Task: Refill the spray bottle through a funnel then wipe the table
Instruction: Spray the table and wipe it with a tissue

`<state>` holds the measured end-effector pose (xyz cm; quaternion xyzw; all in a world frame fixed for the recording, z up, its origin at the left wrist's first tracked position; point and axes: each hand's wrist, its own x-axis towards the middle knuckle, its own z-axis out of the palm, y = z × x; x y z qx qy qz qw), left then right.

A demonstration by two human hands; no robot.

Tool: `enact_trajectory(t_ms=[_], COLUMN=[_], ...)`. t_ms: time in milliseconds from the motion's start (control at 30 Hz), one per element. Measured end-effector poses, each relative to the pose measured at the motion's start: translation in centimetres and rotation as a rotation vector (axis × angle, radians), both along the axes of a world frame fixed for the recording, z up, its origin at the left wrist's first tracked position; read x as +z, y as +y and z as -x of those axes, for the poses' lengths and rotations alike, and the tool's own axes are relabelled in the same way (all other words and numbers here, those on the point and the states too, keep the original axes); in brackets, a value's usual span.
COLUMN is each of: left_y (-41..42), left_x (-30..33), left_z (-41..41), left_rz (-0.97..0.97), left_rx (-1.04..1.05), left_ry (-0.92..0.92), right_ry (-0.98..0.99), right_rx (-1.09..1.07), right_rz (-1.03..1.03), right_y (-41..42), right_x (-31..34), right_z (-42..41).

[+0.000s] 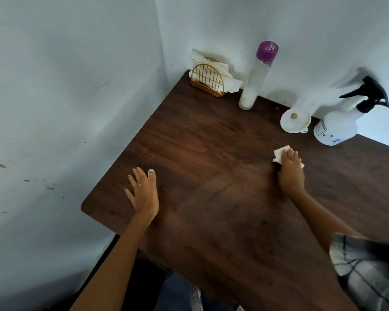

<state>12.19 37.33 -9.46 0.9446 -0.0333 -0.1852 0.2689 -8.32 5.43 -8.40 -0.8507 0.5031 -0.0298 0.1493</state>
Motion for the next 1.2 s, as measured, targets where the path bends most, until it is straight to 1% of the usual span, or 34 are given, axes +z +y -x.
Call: enact_trajectory(t_ms=[33,100,133,167,200,233,267,300,333,367,400,433,467,500,533,567,600,700,767,867,933,1033,1100,1133,1200], left_y=[-0.3,-0.9,-1.2,-1.4,-1.4,-1.4,-1.4,-1.3,-1.3,-1.2,-1.2,-1.3,-1.3,-1.4,-1.4,-1.3,-1.3,-1.1,-1.0,-1.1,-1.2,-1.5,-1.9,-2.1,-2.6], left_x=[-0.1,0.1,0.2,0.3,0.4,0.6,0.7,0.8,1.1,1.3,1.4,1.7,1.9,1.9,1.9,1.9,1.9,2.1,2.0,2.1,2.1,1.7,1.5,1.6,2.0], left_z=[0.2,0.7,1.0,1.1,1.1,1.1,1.1,1.2,1.3,1.4,1.5,1.4,1.5,1.5,1.7,1.8,1.9,2.4,2.4,2.6,2.8,3.1,3.6,4.0,4.6], left_rz=[-0.011,-0.045,-0.053,-0.058,-0.043,-0.025,-0.027,-0.037,-0.060,-0.096,-0.106,-0.083,-0.064,-0.080,-0.125,-0.161,-0.180,-0.235,-0.237,-0.192,-0.185,-0.160,-0.144,-0.138,-0.079], left_rx=[-0.017,-0.067,-0.087,-0.106,-0.104,-0.102,-0.103,-0.119,-0.138,-0.172,-0.189,-0.173,-0.157,-0.166,-0.194,-0.224,-0.238,-0.286,-0.282,-0.241,-0.241,-0.215,-0.203,-0.201,-0.169], left_ry=[-0.023,-0.049,-0.055,-0.056,-0.037,-0.023,-0.016,-0.022,-0.034,-0.054,-0.059,-0.042,-0.030,-0.039,-0.076,-0.102,-0.121,-0.161,-0.150,-0.115,-0.119,-0.114,-0.130,-0.152,-0.179], right_ry=[-0.009,-0.036,-0.005,0.021,-0.008,-0.078,-0.141,-0.145,-0.187,-0.154,-0.140,-0.151,-0.139,-0.136,-0.141,-0.145,-0.087,-0.074,-0.038,0.001,-0.025,-0.046,-0.075,-0.089,-0.036], right_rx=[-0.022,0.063,0.177,0.352,0.530,0.638,0.726,0.832,1.030,1.164,1.245,1.273,1.267,1.161,1.029,0.945,0.858,0.459,0.290,0.153,0.182,0.388,0.580,0.664,0.766], right_rz=[-0.001,-0.048,-0.049,-0.044,-0.016,-0.013,-0.077,-0.092,-0.063,-0.032,-0.031,-0.036,-0.077,-0.107,-0.076,0.020,0.023,0.000,-0.014,0.006,0.058,0.116,0.082,0.033,-0.094], right_y=[1.7,6.5,9.4,12.8,16.1,19.3,22.7,25.5,26.8,26.8,25.9,24.6,22.8,20.6,17.8,14.8,11.7,4.3,3.0,5.9,9.3,16.0,20.6,22.6,25.4], right_x=[0.2,0.7,1.0,1.2,1.3,0.9,0.7,-0.1,-1.0,-1.9,-2.3,-2.2,-1.3,-0.8,-0.6,-0.3,-0.1,0.1,0.4,0.4,-0.2,-1.4,-1.3,-1.2,0.4], right_z=[-0.8,-2.7,-3.3,-3.8,-4.1,-4.0,-3.5,-2.9,-2.4,-1.8,-1.2,-1.0,-0.9,-0.7,-0.3,0.3,1.3,4.6,6.1,6.4,5.6,4.5,4.2,4.0,3.3])
